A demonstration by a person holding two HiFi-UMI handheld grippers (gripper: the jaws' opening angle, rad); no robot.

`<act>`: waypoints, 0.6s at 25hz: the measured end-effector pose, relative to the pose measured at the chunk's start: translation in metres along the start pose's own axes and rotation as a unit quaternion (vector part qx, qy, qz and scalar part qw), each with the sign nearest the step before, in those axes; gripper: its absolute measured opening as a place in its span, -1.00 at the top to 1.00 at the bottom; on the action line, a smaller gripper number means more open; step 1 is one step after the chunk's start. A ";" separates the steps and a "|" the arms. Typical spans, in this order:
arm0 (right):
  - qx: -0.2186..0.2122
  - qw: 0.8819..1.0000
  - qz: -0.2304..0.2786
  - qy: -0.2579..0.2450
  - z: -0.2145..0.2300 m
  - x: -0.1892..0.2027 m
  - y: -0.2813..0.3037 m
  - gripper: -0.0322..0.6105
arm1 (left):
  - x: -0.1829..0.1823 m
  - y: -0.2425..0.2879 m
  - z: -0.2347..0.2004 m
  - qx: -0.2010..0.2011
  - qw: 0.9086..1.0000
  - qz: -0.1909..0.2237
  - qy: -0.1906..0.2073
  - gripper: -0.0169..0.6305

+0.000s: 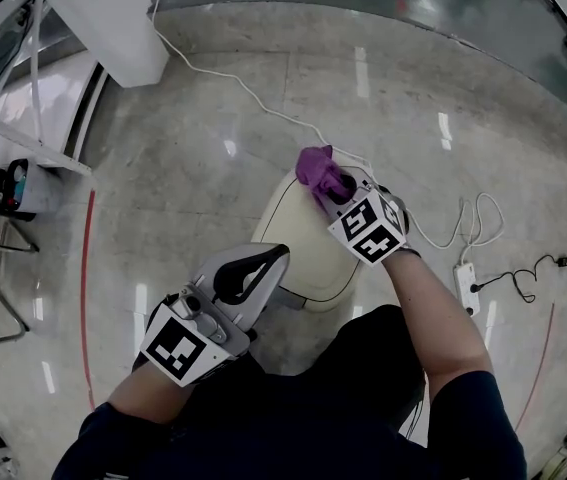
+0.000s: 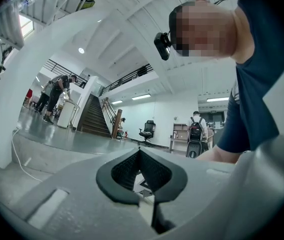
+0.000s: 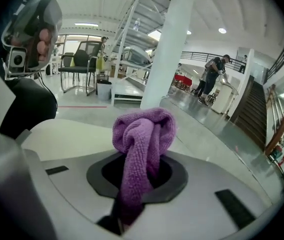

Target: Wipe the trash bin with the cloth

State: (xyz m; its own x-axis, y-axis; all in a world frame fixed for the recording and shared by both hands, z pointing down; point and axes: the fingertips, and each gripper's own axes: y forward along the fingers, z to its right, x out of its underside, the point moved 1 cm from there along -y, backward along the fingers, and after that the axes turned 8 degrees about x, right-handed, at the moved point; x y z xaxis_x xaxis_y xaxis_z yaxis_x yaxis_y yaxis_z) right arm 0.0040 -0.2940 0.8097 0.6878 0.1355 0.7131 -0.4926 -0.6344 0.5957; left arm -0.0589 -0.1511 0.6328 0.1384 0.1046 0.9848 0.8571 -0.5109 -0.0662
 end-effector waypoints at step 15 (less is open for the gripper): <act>0.045 0.995 -0.014 0.087 0.015 0.073 -0.070 0.69 | 0.001 0.011 0.002 0.023 1.000 0.003 0.002 0.95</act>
State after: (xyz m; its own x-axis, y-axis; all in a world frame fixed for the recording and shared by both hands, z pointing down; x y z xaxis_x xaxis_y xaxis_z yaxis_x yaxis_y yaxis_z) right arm 0.0969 -0.2511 0.8144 0.5933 0.2791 0.7550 -0.4197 -0.6931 0.5861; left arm -0.0479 -0.1551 0.6329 0.1407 0.0983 0.9852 0.8783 -0.4716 -0.0784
